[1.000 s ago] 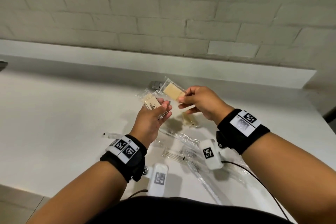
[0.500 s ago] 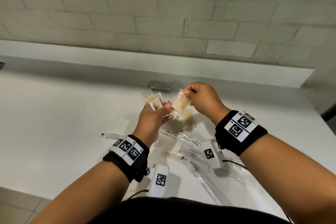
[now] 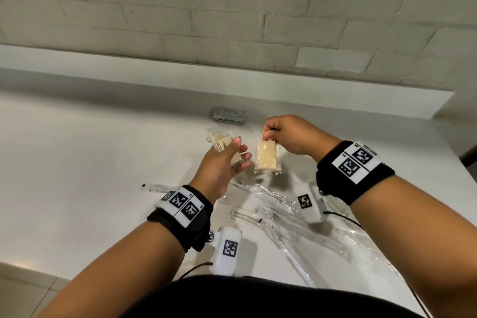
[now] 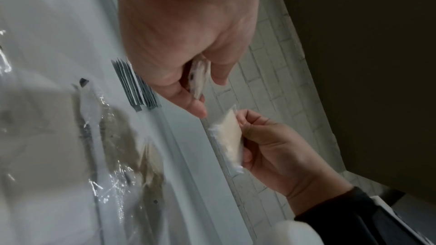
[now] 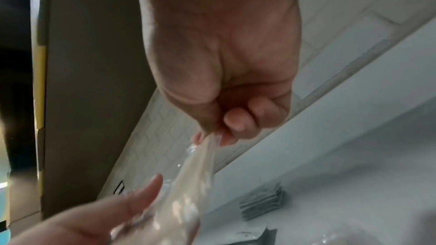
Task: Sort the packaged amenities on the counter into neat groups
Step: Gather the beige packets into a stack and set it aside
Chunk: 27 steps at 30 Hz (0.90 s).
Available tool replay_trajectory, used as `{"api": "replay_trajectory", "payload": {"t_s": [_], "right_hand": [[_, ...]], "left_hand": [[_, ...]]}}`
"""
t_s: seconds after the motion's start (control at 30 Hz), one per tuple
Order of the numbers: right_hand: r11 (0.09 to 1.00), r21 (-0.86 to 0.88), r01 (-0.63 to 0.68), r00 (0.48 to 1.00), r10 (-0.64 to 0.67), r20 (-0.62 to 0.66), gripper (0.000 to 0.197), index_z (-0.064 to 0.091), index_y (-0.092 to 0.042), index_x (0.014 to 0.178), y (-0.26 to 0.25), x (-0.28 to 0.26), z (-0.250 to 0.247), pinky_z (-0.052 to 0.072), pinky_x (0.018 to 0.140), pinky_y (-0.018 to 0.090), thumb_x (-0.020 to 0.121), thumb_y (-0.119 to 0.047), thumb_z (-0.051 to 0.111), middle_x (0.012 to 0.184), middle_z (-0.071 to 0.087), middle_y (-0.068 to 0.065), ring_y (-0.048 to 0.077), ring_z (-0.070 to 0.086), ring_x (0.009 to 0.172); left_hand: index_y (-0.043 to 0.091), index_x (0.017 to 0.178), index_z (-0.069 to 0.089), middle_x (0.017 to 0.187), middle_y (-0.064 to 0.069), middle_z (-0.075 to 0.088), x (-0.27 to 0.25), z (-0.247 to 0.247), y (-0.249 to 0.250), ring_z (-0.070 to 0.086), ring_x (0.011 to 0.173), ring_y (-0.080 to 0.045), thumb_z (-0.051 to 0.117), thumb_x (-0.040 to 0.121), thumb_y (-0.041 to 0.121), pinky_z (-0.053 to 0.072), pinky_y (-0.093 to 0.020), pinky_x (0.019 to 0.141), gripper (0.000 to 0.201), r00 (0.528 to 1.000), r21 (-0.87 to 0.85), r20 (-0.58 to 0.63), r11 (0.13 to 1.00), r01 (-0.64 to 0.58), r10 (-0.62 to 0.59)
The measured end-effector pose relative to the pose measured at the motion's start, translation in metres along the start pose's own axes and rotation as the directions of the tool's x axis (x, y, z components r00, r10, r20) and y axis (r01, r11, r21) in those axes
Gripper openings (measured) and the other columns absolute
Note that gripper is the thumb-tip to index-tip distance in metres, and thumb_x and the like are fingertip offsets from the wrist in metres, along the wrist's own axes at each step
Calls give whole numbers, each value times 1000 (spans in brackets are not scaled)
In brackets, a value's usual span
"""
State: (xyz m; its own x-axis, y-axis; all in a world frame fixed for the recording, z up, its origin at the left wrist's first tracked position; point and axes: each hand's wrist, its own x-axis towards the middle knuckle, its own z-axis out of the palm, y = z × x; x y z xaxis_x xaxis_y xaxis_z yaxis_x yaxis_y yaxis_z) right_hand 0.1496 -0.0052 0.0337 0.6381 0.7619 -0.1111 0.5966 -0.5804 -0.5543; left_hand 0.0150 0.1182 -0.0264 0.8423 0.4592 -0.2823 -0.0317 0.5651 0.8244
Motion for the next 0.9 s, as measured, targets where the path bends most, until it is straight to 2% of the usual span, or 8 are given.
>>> {"api": "replay_trajectory", "payload": {"t_s": [0.13, 0.23, 0.4, 0.53, 0.63, 0.73, 0.83, 0.9], "right_hand": [[991, -132, -20, 1000, 21, 5, 20, 58, -21, 79, 11, 17, -1, 34, 57, 22, 95, -13, 48, 70, 53, -13, 7, 45, 63], [982, -186, -34, 995, 50, 85, 19, 60, -20, 82, 20, 36, 5, 35, 61, 23, 95, -12, 48, 76, 57, -9, 13, 49, 73], [966, -256, -24, 990, 58, 128, 14, 66, -13, 90, 30, 61, 27, 34, 70, 25, 94, -16, 53, 86, 60, -2, 16, 51, 81], [960, -258, -107, 994, 111, 0, 14, 67, -17, 98, 42, 68, 45, 46, 76, 28, 93, -24, 57, 93, 55, -4, 15, 59, 84], [997, 57, -58, 993, 64, -97, 17, 65, -15, 91, 32, 60, 45, 44, 68, 25, 94, -30, 57, 93, 58, -3, 14, 59, 79], [846, 532, -33, 999, 10, 46, 14, 70, -18, 92, 13, 35, 37, 43, 52, 18, 88, -31, 66, 86, 68, -1, 10, 58, 60], [799, 600, 41, 988, -123, 97, 19, 68, -22, 89, 5, 16, 39, 46, 51, 20, 76, -13, 78, 77, 68, -7, 10, 62, 60], [799, 594, 97, 994, -112, -12, 21, 65, -18, 83, 2, 11, 43, 47, 56, 21, 75, -5, 78, 68, 66, -9, 10, 61, 59]], "left_hand": [[-4, 124, 48, 109, -19, 67, 0, -4, 2, 66, 96, -35, 42, 97, 5, 61, -38, 72, 29, 986, -149, 78, 977, 155, -145], [-5, 122, 50, 116, -18, 68, 0, -11, 1, 66, 103, -34, 43, 98, 3, 61, -35, 72, 26, 983, -91, 118, 984, 155, -144], [3, 100, 58, 86, -8, 62, 4, -22, -2, 66, 72, -17, 60, 90, 3, 58, -21, 58, 11, 993, -3, -45, 994, 109, -109], [-3, 90, 57, 79, -9, 57, 7, -29, -3, 67, 62, -16, 58, 91, 0, 58, -23, 60, 4, 990, -49, -105, 995, 90, -94], [-2, 100, 59, 85, -9, 61, 8, -32, -4, 68, 68, -17, 61, 89, 3, 61, -29, 68, 12, 993, -16, -113, 999, 33, -34], [3, 96, 62, 84, -7, 64, 9, -28, -1, 68, 69, -15, 61, 90, 5, 59, -32, 76, 7, 989, 11, -142, 999, -37, 38], [9, 98, 62, 87, -7, 69, 8, -21, 0, 70, 75, -15, 57, 93, 6, 60, -29, 73, 8, 991, 25, -90, 995, -92, 94], [11, 104, 62, 97, -7, 71, 7, -16, 1, 70, 89, -21, 52, 97, 12, 58, -29, 74, 12, 995, 34, -20, 995, -96, 97]]}}
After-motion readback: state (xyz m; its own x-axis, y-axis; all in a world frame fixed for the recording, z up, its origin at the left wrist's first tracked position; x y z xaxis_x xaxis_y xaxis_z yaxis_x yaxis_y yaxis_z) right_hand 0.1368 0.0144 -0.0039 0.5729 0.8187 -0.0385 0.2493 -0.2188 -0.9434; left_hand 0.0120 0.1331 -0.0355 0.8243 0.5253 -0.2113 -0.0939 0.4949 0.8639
